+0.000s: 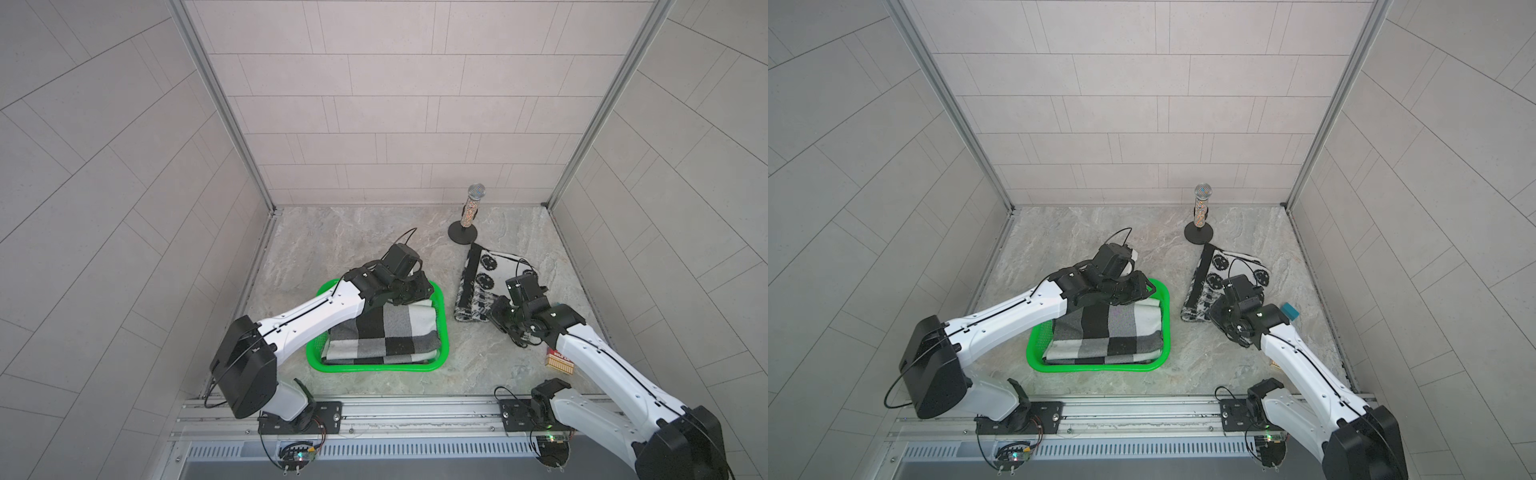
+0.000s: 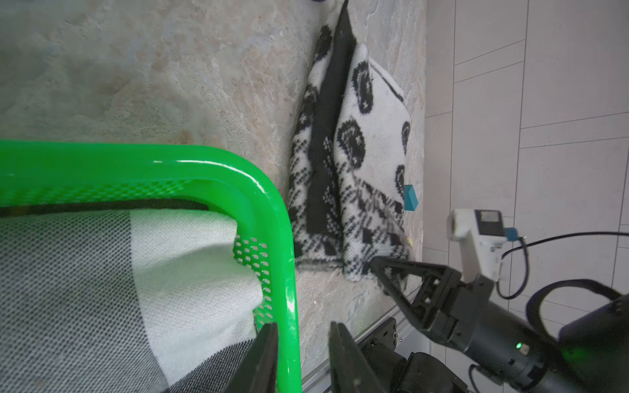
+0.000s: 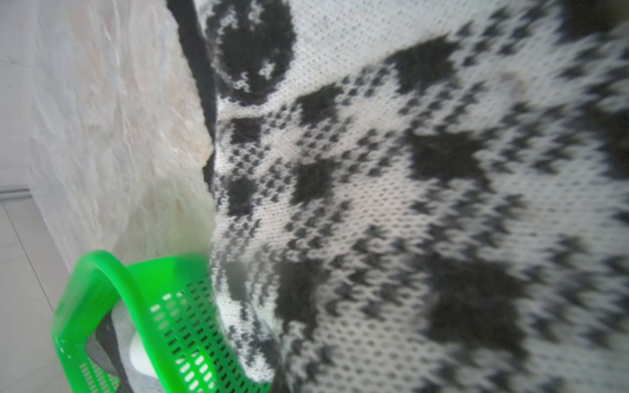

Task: Put the folded scarf in the basket
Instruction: Move the scarf to the center of the board.

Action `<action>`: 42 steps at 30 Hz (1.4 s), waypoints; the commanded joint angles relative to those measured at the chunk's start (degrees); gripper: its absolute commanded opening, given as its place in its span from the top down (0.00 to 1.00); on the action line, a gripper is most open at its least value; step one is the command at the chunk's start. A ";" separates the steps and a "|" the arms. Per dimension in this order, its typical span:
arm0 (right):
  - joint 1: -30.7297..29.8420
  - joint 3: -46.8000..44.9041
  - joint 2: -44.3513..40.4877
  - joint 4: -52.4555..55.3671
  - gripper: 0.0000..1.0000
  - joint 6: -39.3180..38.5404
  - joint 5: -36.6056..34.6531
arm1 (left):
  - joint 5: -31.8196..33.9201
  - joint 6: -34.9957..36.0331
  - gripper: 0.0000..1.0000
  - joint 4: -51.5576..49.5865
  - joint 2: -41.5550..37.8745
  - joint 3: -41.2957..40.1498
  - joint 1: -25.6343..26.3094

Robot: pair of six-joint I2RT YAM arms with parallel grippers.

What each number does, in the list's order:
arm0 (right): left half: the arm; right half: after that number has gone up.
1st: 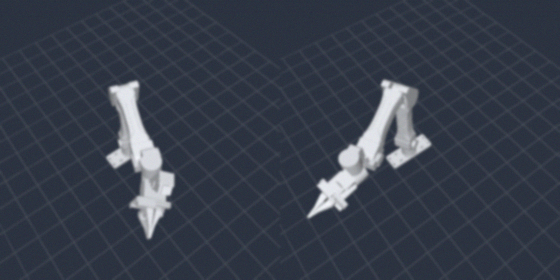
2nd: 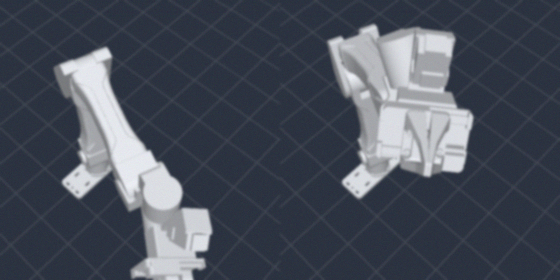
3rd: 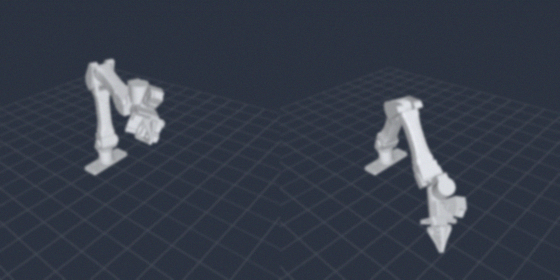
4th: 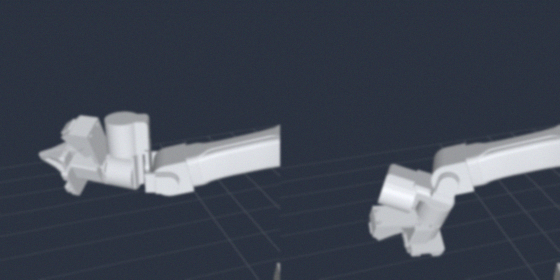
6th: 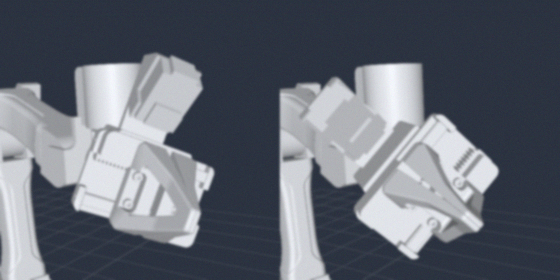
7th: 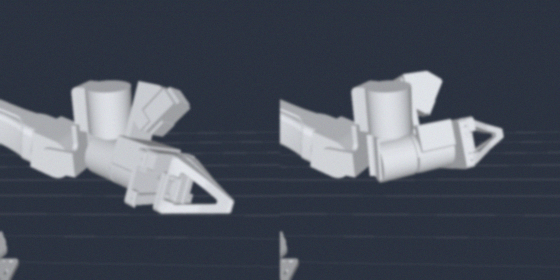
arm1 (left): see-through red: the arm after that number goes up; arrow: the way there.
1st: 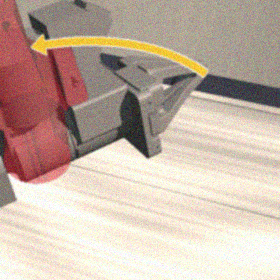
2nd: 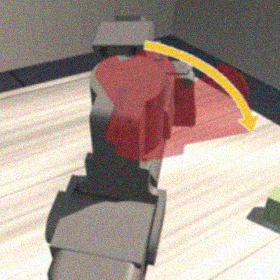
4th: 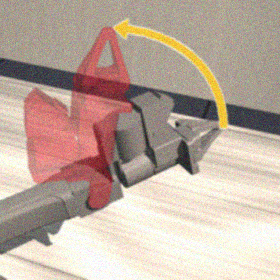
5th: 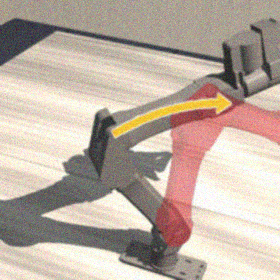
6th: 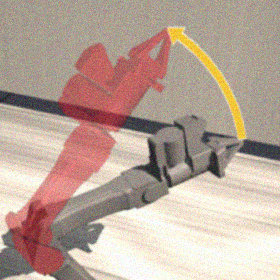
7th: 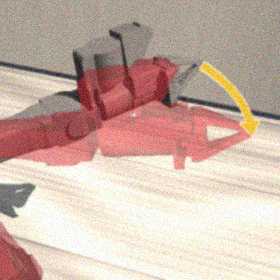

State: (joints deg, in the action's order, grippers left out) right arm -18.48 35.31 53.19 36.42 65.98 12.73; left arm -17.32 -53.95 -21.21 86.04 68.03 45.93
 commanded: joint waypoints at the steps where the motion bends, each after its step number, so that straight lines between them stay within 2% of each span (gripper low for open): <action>1: -1.03 -2.94 -4.21 7.22 1.00 -1.38 0.31 | -0.60 1.56 0.68 0.91 2.91 3.67 0.48; 6: -1.38 -5.16 -7.97 10.39 1.00 -1.57 -0.35 | -1.24 2.66 0.68 0.73 6.86 7.90 0.56; 9: -1.38 -3.14 -7.76 12.23 0.67 -3.70 -2.00 | -1.42 3.23 0.68 0.65 8.42 9.51 0.63; 11: -1.34 -0.03 -7.59 14.70 0.55 -5.48 -3.41 | -0.75 3.80 0.68 0.09 8.53 10.29 0.57; 14: -1.38 6.49 -7.89 18.70 0.48 -7.62 -5.35 | 0.94 4.55 0.68 -0.50 8.10 10.68 0.40; 19: -1.21 14.77 -5.11 21.52 0.46 -8.47 -5.73 | 2.67 5.16 0.67 0.32 6.77 9.62 -0.84; 22: -0.68 20.00 -1.02 19.64 0.45 -9.94 -9.02 | 2.11 5.72 0.67 -0.62 6.60 9.63 -2.83; 25: 3.81 21.35 6.56 11.17 0.50 -10.86 -7.71 | 1.33 6.89 0.66 -1.61 6.92 9.97 -5.07; 30: 10.82 24.89 24.64 -3.87 0.66 -12.01 -5.09 | 0.18 8.66 0.66 -2.99 7.17 9.80 -8.41; 35: 12.39 36.02 41.71 0.15 0.67 -18.20 -4.25 | -1.09 9.98 0.66 -3.13 7.12 8.63 -10.07; 42: 11.41 38.99 52.44 0.02 0.66 -21.79 2.54 | -2.58 10.77 0.66 -2.61 8.65 8.44 -11.97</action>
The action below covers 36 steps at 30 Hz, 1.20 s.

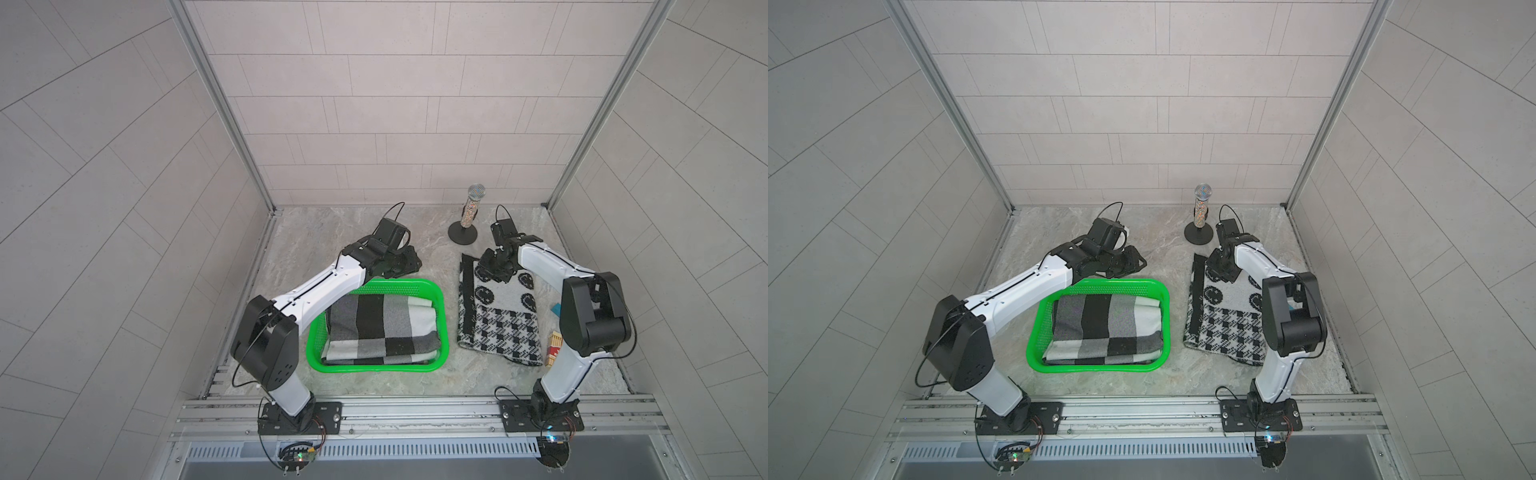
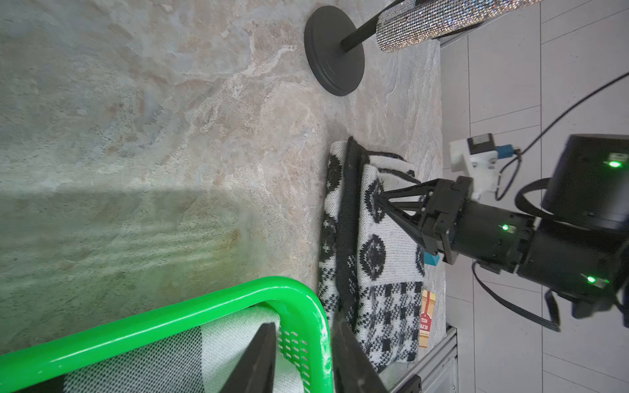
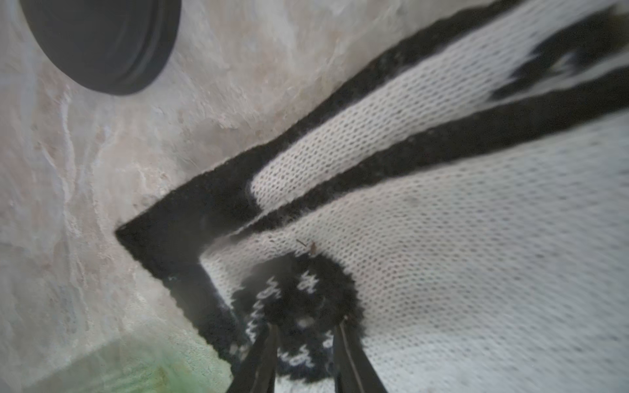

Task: Put the folded scarf in the basket
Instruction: Move the scarf to the center of the board, then pick up the scarf at the center of the board.

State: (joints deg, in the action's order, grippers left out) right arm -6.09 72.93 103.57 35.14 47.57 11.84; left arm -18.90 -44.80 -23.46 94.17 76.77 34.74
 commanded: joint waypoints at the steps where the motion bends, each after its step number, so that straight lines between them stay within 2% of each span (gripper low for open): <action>1: -1.67 1.73 2.85 1.12 0.66 -4.17 4.27 | -1.15 1.63 0.66 -0.29 0.73 -0.30 -1.09; 7: -8.28 5.33 5.98 0.54 0.65 -9.98 9.60 | -1.75 2.58 0.66 -0.92 1.08 -0.29 -3.42; 12: -14.61 6.72 5.74 2.32 0.65 -13.23 10.14 | -2.19 2.98 0.64 -1.44 1.60 -0.10 -5.73; 13: -15.69 6.64 5.51 2.26 0.65 -13.82 10.44 | -2.15 4.88 0.63 -1.73 2.03 0.32 -6.06; 16: -18.27 6.75 4.18 2.58 0.64 -15.96 11.12 | -2.13 7.32 0.60 -3.24 4.10 2.23 -6.85; 19: -19.40 6.89 1.47 3.54 0.62 -17.89 10.92 | -2.29 10.39 0.52 -4.88 6.80 5.07 -7.38; 24: -18.00 4.54 -6.68 5.11 0.49 -17.07 5.83 | -3.61 17.72 0.39 -7.29 13.14 13.07 -7.93; 27: -14.98 0.13 -12.91 5.01 0.40 -13.08 4.00 | -7.08 22.52 0.33 -7.81 18.46 19.06 -7.88; 36: -4.83 -23.72 -39.09 3.47 0.26 1.75 0.78 | -14.79 34.42 0.26 -11.93 35.91 34.49 -5.38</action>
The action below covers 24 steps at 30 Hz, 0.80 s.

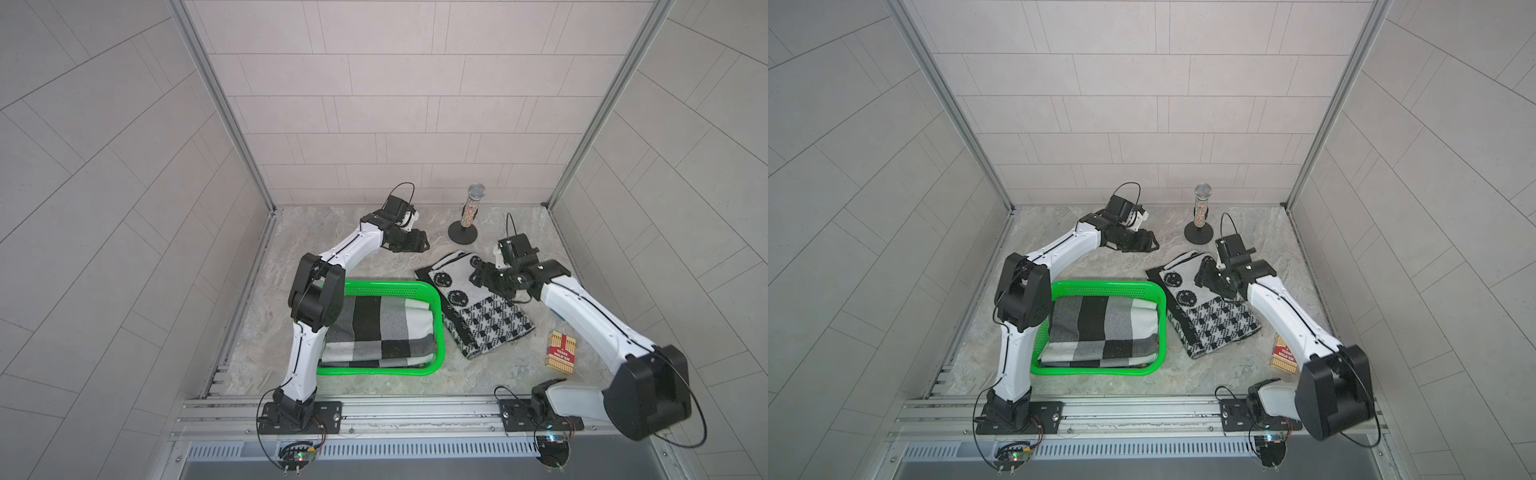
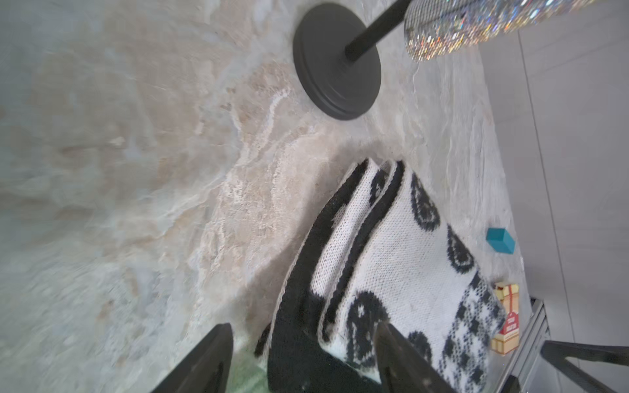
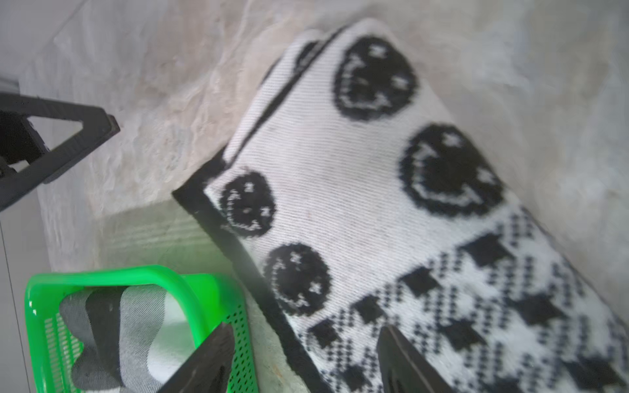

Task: Put the folded scarf in the basket
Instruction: Pick up the scarf at the center of the board.

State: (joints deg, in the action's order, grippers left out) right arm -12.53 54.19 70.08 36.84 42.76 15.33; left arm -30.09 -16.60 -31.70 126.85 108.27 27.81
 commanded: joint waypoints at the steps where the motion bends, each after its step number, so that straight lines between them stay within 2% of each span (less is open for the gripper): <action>1: 2.83 -7.49 -8.77 2.36 0.23 8.03 -3.26 | -3.77 7.50 0.26 -4.54 4.92 4.57 2.30; 5: 5.34 -14.32 -18.25 4.76 0.21 13.11 -2.67 | -3.11 10.39 0.23 -5.73 10.16 8.90 4.23; 10: 5.40 -20.86 -20.59 5.15 0.19 18.21 1.89 | -4.71 11.19 0.20 -5.98 14.76 12.84 5.27; 16: 4.84 -24.25 -24.49 8.77 0.16 22.20 2.26 | -2.50 14.63 0.20 -11.11 18.66 18.61 6.75; 20: 4.27 -25.59 -25.60 9.65 0.12 23.66 1.71 | -2.12 14.98 0.23 -11.87 19.81 19.44 7.28; 24: 4.26 -30.38 -25.25 1.12 0.14 25.12 3.29 | -2.57 13.51 0.33 -11.33 20.00 19.22 7.65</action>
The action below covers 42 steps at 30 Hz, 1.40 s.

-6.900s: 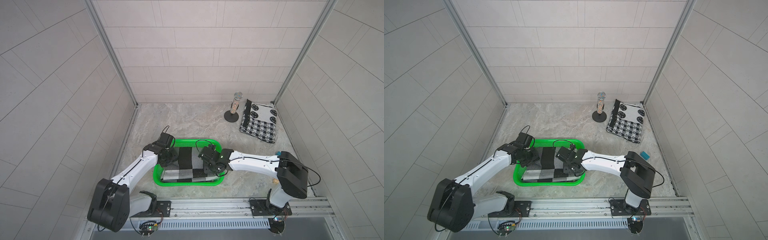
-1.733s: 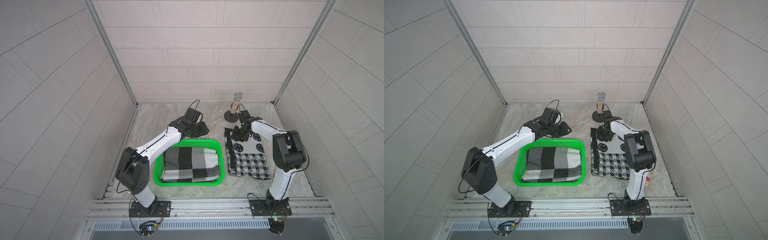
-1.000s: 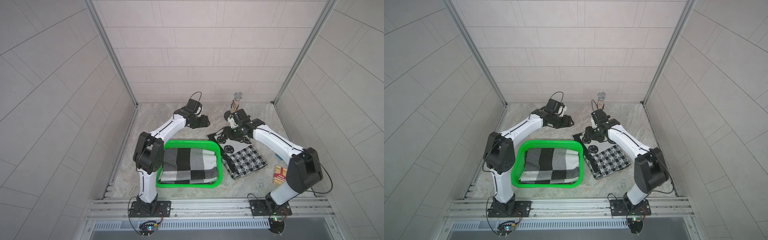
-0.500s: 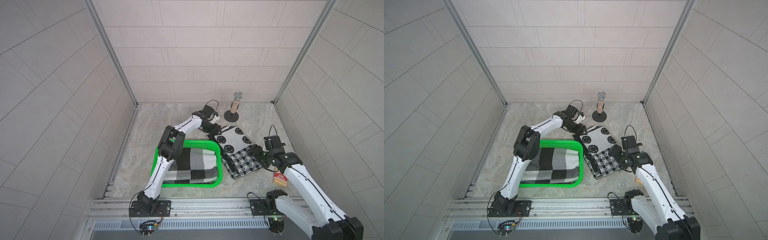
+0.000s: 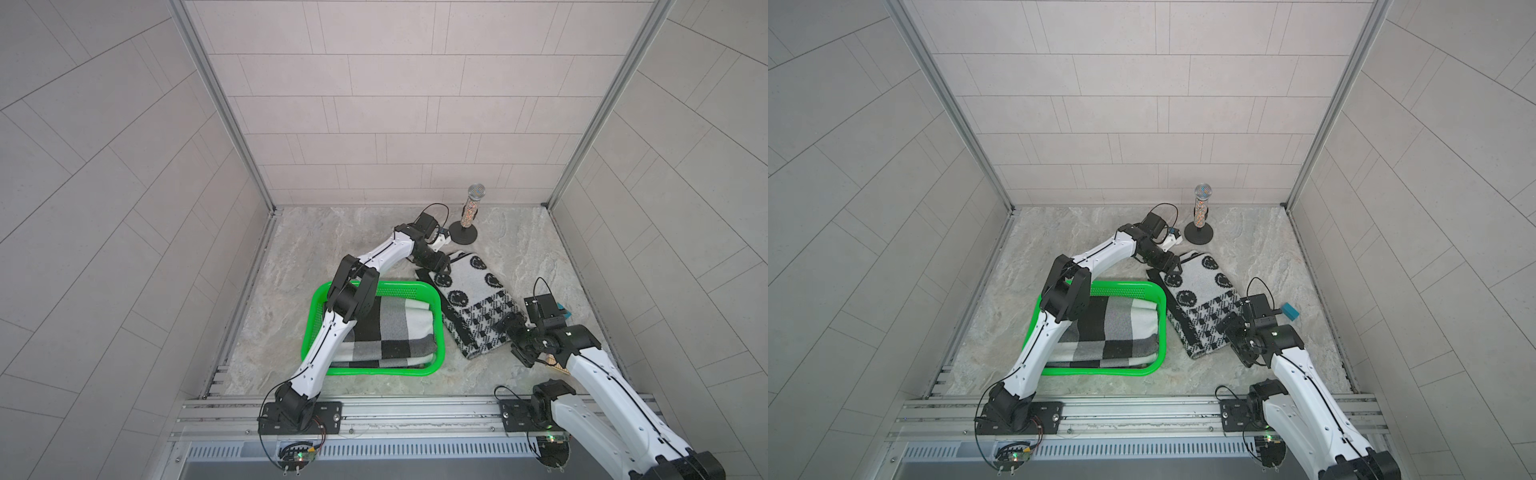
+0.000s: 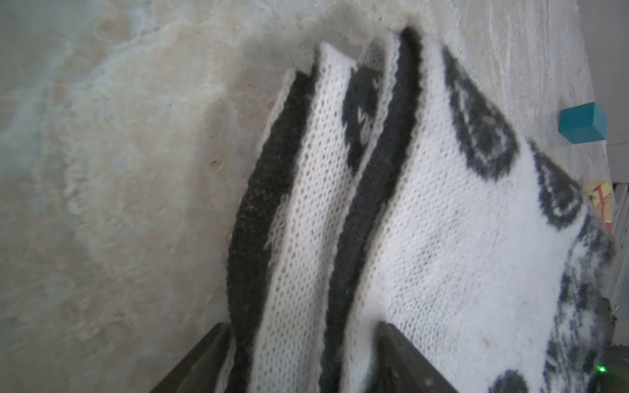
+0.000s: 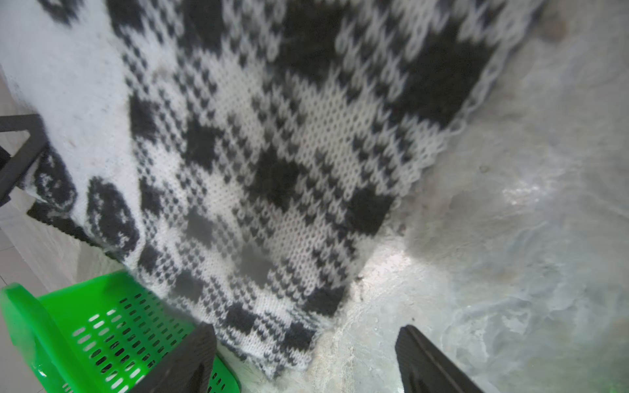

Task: Put the folded scarf in the basket
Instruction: Pick up the scarf at the center of the board, then place the scarf in the basket.

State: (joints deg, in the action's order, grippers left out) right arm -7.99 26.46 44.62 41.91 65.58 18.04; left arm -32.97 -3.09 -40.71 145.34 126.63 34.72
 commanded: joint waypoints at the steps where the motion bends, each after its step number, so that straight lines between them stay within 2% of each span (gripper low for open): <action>1: -0.36 -3.83 0.78 -6.16 0.15 2.99 0.96 | 0.11 -0.59 0.36 -1.93 1.48 0.74 0.79; 4: -0.28 -7.14 3.36 -14.94 0.18 4.78 2.91 | -0.70 -2.45 0.41 -1.40 1.45 0.55 1.14; 7: -0.36 -7.82 7.00 -19.12 0.21 5.36 4.44 | -1.31 -4.21 0.42 -1.26 1.45 0.42 1.38; 12: -1.15 -9.67 11.23 -23.61 0.35 6.52 5.08 | -2.22 -8.38 0.49 2.37 0.46 -2.32 1.73; 14: -1.15 -10.18 12.48 -25.46 0.43 7.10 4.74 | -2.63 -10.39 0.56 4.39 -0.07 -3.70 1.92; 16: -1.22 -9.63 13.55 -25.99 0.55 6.71 3.87 | -0.85 -12.18 0.62 4.94 -0.35 -4.19 1.95; 17: -1.19 -9.17 14.18 -26.08 0.63 6.37 3.32 | -0.21 -12.90 0.63 4.98 -0.50 -4.27 2.06; 21: -1.17 -6.77 16.81 -25.77 0.81 4.78 2.14 | -0.05 -15.31 0.73 6.58 -1.42 -5.07 2.40; 25: -1.15 -4.10 16.62 -23.50 1.00 3.00 -0.37 | 0.36 -17.40 0.92 8.28 -3.51 -5.97 2.62; 27: -1.16 -2.50 15.91 -21.41 1.00 1.73 -1.79 | 0.46 -18.74 1.00 9.42 -4.88 -6.68 2.58; 42: -1.24 15.32 10.89 -4.51 1.00 -9.07 -6.70 | 4.72 -30.31 1.00 8.80 -16.21 -7.84 3.25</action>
State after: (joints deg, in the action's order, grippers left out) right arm -9.02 38.13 56.99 32.40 59.88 13.93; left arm -29.52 -30.37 -31.57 133.67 118.87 37.56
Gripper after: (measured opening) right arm 0.142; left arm 0.119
